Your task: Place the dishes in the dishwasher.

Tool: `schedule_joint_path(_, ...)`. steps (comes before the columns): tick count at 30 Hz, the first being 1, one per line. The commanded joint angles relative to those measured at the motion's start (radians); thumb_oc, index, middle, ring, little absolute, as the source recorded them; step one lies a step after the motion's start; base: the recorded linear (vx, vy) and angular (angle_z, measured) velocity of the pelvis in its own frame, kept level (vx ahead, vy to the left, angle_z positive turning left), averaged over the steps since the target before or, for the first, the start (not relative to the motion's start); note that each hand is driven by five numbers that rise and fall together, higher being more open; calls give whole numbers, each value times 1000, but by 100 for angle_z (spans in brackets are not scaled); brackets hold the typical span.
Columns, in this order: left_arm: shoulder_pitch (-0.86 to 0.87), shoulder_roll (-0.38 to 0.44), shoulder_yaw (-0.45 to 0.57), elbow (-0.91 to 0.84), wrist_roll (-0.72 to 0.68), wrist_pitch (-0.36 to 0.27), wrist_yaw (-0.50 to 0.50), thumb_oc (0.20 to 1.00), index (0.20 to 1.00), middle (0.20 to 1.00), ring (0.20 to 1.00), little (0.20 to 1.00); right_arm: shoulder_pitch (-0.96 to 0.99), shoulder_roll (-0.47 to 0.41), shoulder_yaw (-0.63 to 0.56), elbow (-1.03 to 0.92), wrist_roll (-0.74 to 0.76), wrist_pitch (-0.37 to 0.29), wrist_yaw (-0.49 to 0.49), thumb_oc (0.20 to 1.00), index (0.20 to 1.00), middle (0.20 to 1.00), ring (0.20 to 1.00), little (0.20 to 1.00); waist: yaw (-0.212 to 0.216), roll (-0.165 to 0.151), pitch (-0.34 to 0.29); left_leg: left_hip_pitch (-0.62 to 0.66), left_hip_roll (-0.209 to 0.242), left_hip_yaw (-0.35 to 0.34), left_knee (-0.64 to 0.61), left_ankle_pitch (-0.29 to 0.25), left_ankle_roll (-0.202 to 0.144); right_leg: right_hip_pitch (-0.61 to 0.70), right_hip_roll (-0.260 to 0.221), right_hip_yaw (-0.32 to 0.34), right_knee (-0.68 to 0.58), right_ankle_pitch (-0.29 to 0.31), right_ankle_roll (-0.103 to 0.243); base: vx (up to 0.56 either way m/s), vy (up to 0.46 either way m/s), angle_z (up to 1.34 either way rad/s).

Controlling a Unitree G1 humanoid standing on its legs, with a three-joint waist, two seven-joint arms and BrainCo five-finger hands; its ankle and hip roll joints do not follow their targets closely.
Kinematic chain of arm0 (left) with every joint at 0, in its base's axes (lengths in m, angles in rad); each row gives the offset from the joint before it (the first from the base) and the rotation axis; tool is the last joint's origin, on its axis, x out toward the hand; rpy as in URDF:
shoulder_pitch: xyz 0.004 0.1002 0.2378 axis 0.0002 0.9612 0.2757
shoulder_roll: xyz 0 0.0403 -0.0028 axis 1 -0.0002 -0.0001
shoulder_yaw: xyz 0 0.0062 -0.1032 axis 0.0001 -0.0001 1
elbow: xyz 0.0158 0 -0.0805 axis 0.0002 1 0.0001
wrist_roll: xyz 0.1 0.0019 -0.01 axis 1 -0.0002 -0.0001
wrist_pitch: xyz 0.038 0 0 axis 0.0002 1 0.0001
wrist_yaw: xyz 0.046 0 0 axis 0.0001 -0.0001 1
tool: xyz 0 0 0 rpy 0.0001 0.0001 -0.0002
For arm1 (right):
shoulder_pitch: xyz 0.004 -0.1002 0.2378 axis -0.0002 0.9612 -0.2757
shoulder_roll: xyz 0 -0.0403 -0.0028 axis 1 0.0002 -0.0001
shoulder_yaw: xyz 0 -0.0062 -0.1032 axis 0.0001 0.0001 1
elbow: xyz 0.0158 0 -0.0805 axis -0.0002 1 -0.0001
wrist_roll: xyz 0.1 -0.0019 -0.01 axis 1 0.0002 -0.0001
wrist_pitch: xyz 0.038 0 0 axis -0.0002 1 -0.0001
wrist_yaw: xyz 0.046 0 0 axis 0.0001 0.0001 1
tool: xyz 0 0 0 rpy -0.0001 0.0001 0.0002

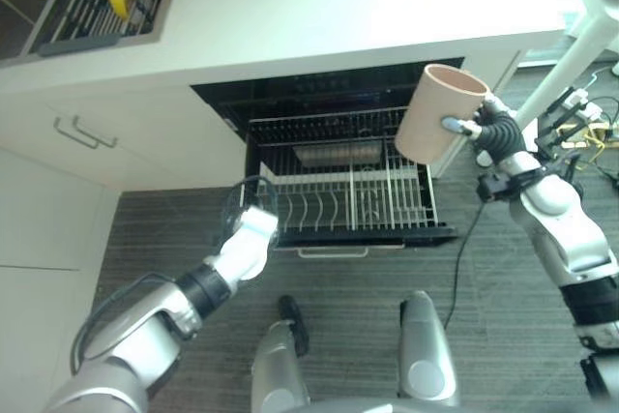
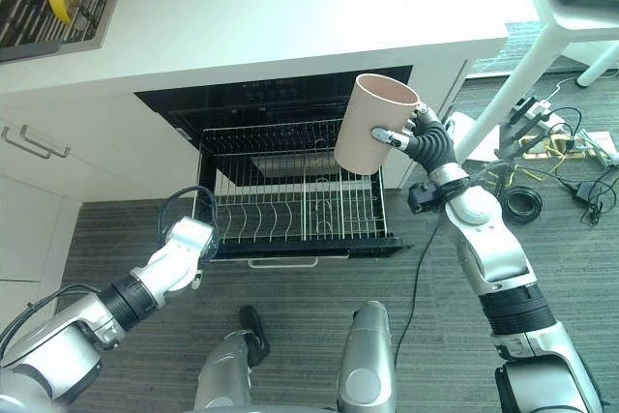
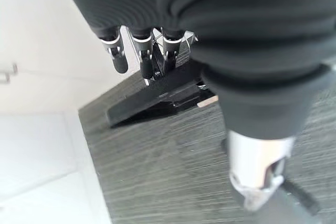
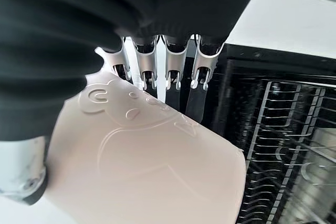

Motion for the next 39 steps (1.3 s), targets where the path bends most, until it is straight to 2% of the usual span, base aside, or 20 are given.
schedule_joint_path(1, 348, 153, -64, -14, -49, -93, -379, 1000, 1000, 1000, 1000, 1000, -67, -9, -39, -23, -23, -45, 12, 200, 200, 200, 200, 200, 58, -50, 46, 11, 59, -107, 167, -196, -37, -14, -62, -20, -192, 230, 13, 0, 0, 0)
schedule_joint_path(5, 371, 146, -72, -7, -87, -74, -370, 1000, 1000, 1000, 1000, 1000, -71, -14, 5, 86, -75, -50, 28, 200, 200, 200, 200, 200, 68, -52, 48, 4, 60, -111, 169, -200, -33, -25, -66, -25, -179, 225, 9, -2, -8, 0)
schedule_joint_path(10, 388, 153, -66, -18, -92, -85, -360, 1000, 1000, 1000, 1000, 1000, -86, -22, 28, 163, -105, -40, 41, 200, 200, 200, 200, 200, 80, -49, 47, 0, 58, -116, 167, -199, -31, -24, -70, -31, -178, 222, 7, 6, -27, 5)
schedule_joint_path(13, 396, 173, -70, -25, -95, -135, -343, 1000, 1000, 1000, 1000, 1000, -137, -26, 75, 311, -146, -18, 64, 200, 200, 200, 200, 200, 104, -40, 38, 1, 54, -126, 167, -199, -28, -25, -80, -41, -167, 215, 2, 14, -32, 1)
schedule_joint_path(15, 396, 173, -70, -25, -95, -135, -343, 1000, 1000, 1000, 1000, 1000, -139, -26, 76, 312, -146, -19, 64, 200, 200, 200, 200, 200, 103, -40, 38, 0, 54, -126, 167, -200, -28, -25, -80, -41, -166, 215, 2, 8, -30, 7)
schedule_joint_path(16, 403, 175, -82, -19, -88, -184, -365, 1000, 1000, 1000, 1000, 1000, -181, -19, 112, 412, -164, 14, 87, 200, 200, 200, 200, 200, 121, -38, 33, -4, 52, -133, 172, -202, -28, -29, -89, -48, -157, 212, 0, 9, -49, 2)
schedule_joint_path(18, 410, 172, -83, -3, -118, -152, -298, 1000, 1000, 1000, 1000, 1000, -206, -18, 136, 457, -161, 32, 96, 200, 200, 200, 200, 200, 126, -37, 31, -4, 51, -135, 173, -203, -29, -30, -89, -49, -153, 211, -1, 7, -25, 1)
schedule_joint_path(19, 406, 166, -91, 8, -149, -107, -224, 1000, 1000, 1000, 1000, 1000, -228, -15, 152, 487, -166, 42, 102, 200, 200, 200, 200, 200, 129, -35, 27, -6, 51, -134, 172, -200, -29, -34, -90, -49, -152, 211, -2, 22, 10, 4)
schedule_joint_path(20, 394, 164, -92, 19, -220, -58, -129, 1000, 1000, 1000, 1000, 1000, -251, -10, 167, 519, -174, 52, 105, 200, 200, 200, 200, 200, 136, -31, 25, -3, 52, -135, 177, -207, -28, -34, -92, -48, -142, 201, -1, 19, 11, 5)
schedule_joint_path(23, 372, 173, -65, 25, -391, 10, 23, 1000, 1000, 1000, 1000, 1000, -283, -7, 186, 550, -186, 71, 105, 200, 200, 200, 200, 200, 149, -28, 18, -5, 49, -138, 178, -206, -28, -37, -94, -49, -136, 200, -2, 10, 0, 5)
schedule_joint_path(25, 332, 178, -13, 11, -568, 34, 216, 1000, 1000, 1000, 1000, 1000, -296, 1, 199, 573, -183, 95, 86, 200, 200, 200, 200, 200, 162, -24, 11, -4, 50, -140, 179, -202, -23, -35, -99, -53, -131, 199, -4, 16, -3, 1)
schedule_joint_path(28, 292, 222, 78, -71, -652, 5, 317, 1000, 1000, 1000, 1000, 1000, -293, -3, 193, 617, -182, 111, 76, 200, 200, 200, 200, 200, 188, -17, 3, -16, 42, -153, 187, -203, -19, -42, -113, -67, -117, 200, -3, -1, -28, 16)
schedule_joint_path(30, 289, 265, 141, -136, -649, -22, 265, 1000, 1000, 1000, 1000, 1000, -302, -16, 190, 668, -156, 137, 78, 200, 200, 200, 200, 200, 209, -12, 4, -27, 34, -167, 192, -202, -20, -47, -122, -76, -112, 204, -1, -47, -37, 36)
schedule_joint_path(32, 288, 295, 173, -173, -651, -43, 218, 1000, 1000, 1000, 1000, 1000, -323, -20, 205, 746, -138, 133, 71, 200, 200, 200, 200, 200, 223, -9, 5, -26, 29, -172, 187, -199, -20, -43, -125, -85, -119, 209, -1, -50, -33, 35)
schedule_joint_path(35, 266, 315, 178, -196, -675, -48, 153, 1000, 1000, 1000, 1000, 1000, -394, -18, 249, 882, -121, 155, 63, 200, 200, 200, 200, 200, 242, -1, 9, -28, 23, -176, 184, -195, -17, -44, -128, -92, -119, 211, -7, -25, 1, 24)
schedule_joint_path(39, 236, 319, 156, -188, -707, -36, 152, 1000, 1000, 1000, 1000, 1000, -433, -16, 256, 982, -101, 166, 71, 200, 200, 200, 200, 200, 249, 9, 12, -31, 18, -176, 181, -193, -13, -53, -128, -89, -111, 208, -10, -19, 33, 10)
